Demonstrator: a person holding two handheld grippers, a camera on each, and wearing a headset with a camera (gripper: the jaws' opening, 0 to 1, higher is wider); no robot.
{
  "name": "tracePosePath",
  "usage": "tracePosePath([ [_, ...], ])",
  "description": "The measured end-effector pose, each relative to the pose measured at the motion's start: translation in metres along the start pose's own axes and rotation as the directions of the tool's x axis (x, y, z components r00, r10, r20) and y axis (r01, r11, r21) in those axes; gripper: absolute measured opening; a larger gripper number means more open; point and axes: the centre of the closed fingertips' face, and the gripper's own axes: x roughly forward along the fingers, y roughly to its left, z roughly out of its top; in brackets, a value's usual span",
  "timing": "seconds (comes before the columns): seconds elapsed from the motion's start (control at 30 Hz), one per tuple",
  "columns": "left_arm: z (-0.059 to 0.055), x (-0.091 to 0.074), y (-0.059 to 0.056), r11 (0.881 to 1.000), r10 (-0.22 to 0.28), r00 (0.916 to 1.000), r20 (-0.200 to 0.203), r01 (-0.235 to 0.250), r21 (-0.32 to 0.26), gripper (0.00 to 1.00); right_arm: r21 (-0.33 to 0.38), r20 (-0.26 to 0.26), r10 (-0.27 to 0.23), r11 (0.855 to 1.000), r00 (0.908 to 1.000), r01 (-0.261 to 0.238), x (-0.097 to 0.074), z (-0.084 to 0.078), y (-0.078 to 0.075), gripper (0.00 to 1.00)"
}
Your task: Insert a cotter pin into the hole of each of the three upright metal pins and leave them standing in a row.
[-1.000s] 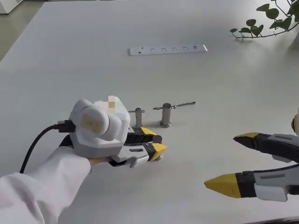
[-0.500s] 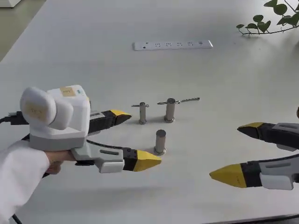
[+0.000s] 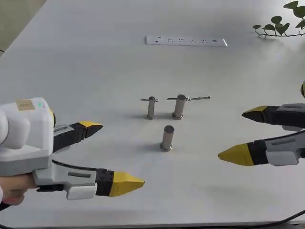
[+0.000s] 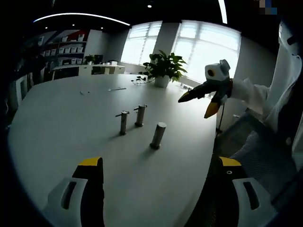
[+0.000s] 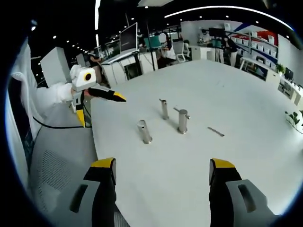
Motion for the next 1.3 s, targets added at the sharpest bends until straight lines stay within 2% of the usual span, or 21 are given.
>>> tracePosePath([
  [0.03,0.000,-0.001,-0.001,1.000,0.002,1.0000,0.000,-0.002,-0.002,0.99,-0.012,-0.011,0.001,1.000,0.9999,-0.001,0.000,0.000,-0.001,0.78],
  [0.1,0.000,-0.009,-0.004,1.000,0.010,0.9999,0.005,-0.010,-0.013,0.99,-0.049,-0.093,-0.005,0.999,0.9957,0.001,-0.001,-0.004,-0.012,0.77],
  [0.17,0.000,-0.018,-0.002,0.998,0.045,0.9988,0.020,-0.044,-0.039,0.99,-0.172,-0.210,-0.032,0.985,0.9771,-0.005,-0.004,-0.007,-0.031,0.74],
  [0.23,-0.002,-0.026,-0.002,0.997,0.063,0.9976,0.028,-0.061,-0.053,0.99,-0.213,-0.255,-0.041,0.977,0.9660,-0.015,-0.004,-0.004,-0.044,0.71],
  [0.37,-0.007,-0.037,-0.005,0.994,0.087,0.9958,0.028,-0.085,-0.065,0.99,-0.222,-0.281,-0.004,0.973,0.9597,-0.061,0.003,0.007,-0.057,0.69],
  [0.4,-0.008,-0.040,-0.006,0.994,0.094,0.9953,0.025,-0.092,-0.066,0.99,-0.228,-0.300,-0.002,0.971,0.9539,-0.069,0.007,0.008,-0.063,0.68],
  [0.47,-0.010,-0.045,-0.003,0.992,0.108,0.9939,0.024,-0.106,-0.070,0.99,-0.240,-0.369,-0.007,0.967,0.9296,-0.088,0.012,0.002,-0.072,0.64],
  [0.53,-0.011,-0.049,-0.004,0.990,0.119,0.9925,0.029,-0.116,-0.083,0.99,-0.282,-0.409,-0.017,0.953,0.9123,-0.108,0.018,-0.002,-0.078,0.59],
  [0.57,-0.011,-0.050,-0.003,0.988,0.125,0.9917,0.032,-0.122,-0.094,0.99,-0.305,-0.418,-0.019,0.945,0.9085,-0.121,0.023,-0.001,-0.079,0.55],
  [0.6,-0.012,-0.052,-0.003,0.987,0.134,0.9904,0.035,-0.130,-0.099,0.99,-0.347,-0.414,-0.012,0.927,0.9101,-0.145,0.030,0.002,-0.083,0.53],
  [0.63,-0.013,-0.053,-0.002,0.985,0.147,0.9885,0.035,-0.143,-0.096,0.99,-0.360,-0.417,-0.012,0.920,0.9088,-0.153,0.034,0.003,-0.086,0.51],
  [0.67,-0.013,-0.057,0.003,0.980,0.188,0.9818,0.031,-0.185,-0.078,0.97,-0.364,-0.416,-0.026,0.921,0.9090,-0.141,0.038,0.005,-0.089,0.46],
  [0.7,-0.013,-0.058,0.004,0.979,0.195,0.9804,0.029,-0.192,-0.074,0.94,-0.374,-0.415,-0.030,0.917,0.9094,-0.140,0.040,0.007,-0.091,0.42],
  [0.73,-0.013,-0.059,0.001,0.978,0.193,0.9807,0.033,-0.190,-0.082,0.92,-0.406,-0.407,-0.035,0.902,0.9128,-0.147,0.045,0.013,-0.097,0.38],
  [0.8,-0.009,-0.061,-0.003,0.979,0.189,0.9806,0.050,-0.185,-0.089,0.92,-0.396,-0.388,-0.022,0.907,0.9214,-0.145,0.054,0.023,-0.103,0.33],
  [0.87,-0.007,-0.064,-0.001,0.975,0.213,0.9756,0.053,-0.209,-0.078,0.92,-0.402,-0.375,-0.016,0.903,0.9268,-0.147,0.063,0.030,-0.108,0.29],
  [0.93,-0.010,-0.066,0.000,0.973,0.224,0.9742,0.027,-0.222,-0.058,0.90,-0.443,-0.397,-0.027,0.881,0.9174,-0.166,0.070,0.030,-0.115,0.23],
  [0.97,-0.011,-0.066,0.000,0.974,0.221,0.9750,0.024,-0.219,-0.063,0.90,-0.448,-0.423,-0.032,0.876,0.9057,-0.178,0.074,0.026,-0.119,0.19],
  [1.07,-0.011,-0.067,0.000,0.973,0.223,0.9746,0.021,-0.221,-0.063,0.90,-0.460,-0.450,-0.052,0.869,0.8915,-0.181,0.086,0.021,-0.133,0.13],
  [1.23,-0.012,-0.069,0.000,0.971,0.230,0.9730,0.018,-0.228,-0.074,0.90,-0.432,-0.481,-0.050,0.883,0.8751,-0.187,0.098,0.011,-0.145,0.09],
  [1.3,-0.013,-0.070,0.001,0.970,0.233,0.9723,0.016,-0.231,-0.079,0.90,-0.412,-0.503,-0.030,0.887,0.8635,-0.210,0.100,0.007,-0.144,0.06],
])
